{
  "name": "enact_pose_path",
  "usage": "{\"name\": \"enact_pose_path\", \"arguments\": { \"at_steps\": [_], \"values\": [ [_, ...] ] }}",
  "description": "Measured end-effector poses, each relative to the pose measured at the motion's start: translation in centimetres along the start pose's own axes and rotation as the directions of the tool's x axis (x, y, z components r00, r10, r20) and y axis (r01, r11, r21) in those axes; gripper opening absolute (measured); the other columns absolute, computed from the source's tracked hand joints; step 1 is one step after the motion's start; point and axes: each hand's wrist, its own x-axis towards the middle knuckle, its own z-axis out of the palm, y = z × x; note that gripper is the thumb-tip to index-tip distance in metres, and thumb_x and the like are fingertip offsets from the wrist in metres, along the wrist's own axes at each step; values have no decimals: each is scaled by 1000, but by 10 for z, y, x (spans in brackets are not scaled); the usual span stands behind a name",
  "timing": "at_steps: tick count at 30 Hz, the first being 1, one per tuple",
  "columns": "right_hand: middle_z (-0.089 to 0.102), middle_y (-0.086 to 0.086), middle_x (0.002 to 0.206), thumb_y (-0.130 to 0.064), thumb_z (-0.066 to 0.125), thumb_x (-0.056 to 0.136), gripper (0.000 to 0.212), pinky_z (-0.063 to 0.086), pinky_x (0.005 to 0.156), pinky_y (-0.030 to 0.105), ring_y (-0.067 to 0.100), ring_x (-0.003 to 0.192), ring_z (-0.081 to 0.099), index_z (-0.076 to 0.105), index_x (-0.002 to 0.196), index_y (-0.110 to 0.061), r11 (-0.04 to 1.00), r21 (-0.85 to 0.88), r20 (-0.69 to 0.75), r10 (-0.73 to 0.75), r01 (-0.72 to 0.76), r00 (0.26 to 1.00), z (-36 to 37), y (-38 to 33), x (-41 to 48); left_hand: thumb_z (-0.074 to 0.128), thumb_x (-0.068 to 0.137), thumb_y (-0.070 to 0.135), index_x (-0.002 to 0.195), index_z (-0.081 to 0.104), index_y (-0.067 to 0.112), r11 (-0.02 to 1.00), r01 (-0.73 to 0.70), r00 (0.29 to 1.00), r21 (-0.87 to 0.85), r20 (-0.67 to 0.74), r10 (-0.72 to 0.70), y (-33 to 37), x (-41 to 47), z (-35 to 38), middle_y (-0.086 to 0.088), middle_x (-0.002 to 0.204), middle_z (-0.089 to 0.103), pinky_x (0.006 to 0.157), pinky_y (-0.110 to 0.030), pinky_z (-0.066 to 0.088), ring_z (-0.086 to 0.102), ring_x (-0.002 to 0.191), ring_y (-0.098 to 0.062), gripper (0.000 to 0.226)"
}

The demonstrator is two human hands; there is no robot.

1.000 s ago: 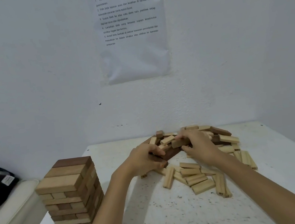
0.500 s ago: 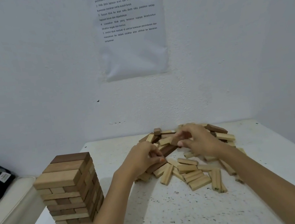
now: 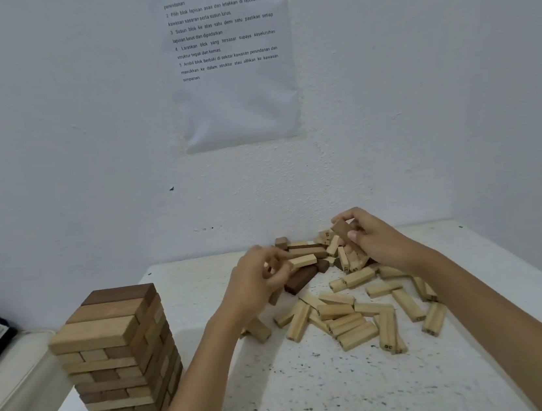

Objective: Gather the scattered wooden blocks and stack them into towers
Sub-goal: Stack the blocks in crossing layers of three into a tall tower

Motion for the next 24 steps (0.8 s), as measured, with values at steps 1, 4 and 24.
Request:
{"name": "enact_pose_path", "arguments": {
  "at_steps": [1,4,24],
  "values": [
    [58,2,94,-5,34,101,30,46,74,34,14,80,55,50,120,-23,999,26,-1,22,-22,1000,2,0,1,55,96,20,102,66,17,991,18,999,-130,-33,-22,4,2,0,2,75,61,65,-29,53,57,54,-11,13],
    [54,-3,89,-18,47,98,22,42,71,28,15,77,49,51,119,-24,998,65,25,22,-24,999,7,-2,2,39,102,17,110,60,15,906,111,982,-408,-97,-164,14,9,-3,3,76,55,66,-30,54,55,59,-8,23],
    [52,-19,72,-26,73,85,36,44,79,20,-5,76,52,65,112,-4,872,-446,344,-44,204,938,20,2,91,51,98,14,115,61,14,632,125,886,-765,-201,-418,-2,31,3,-3,91,67,81,-31,54,66,76,-9,20]
  ]
}}
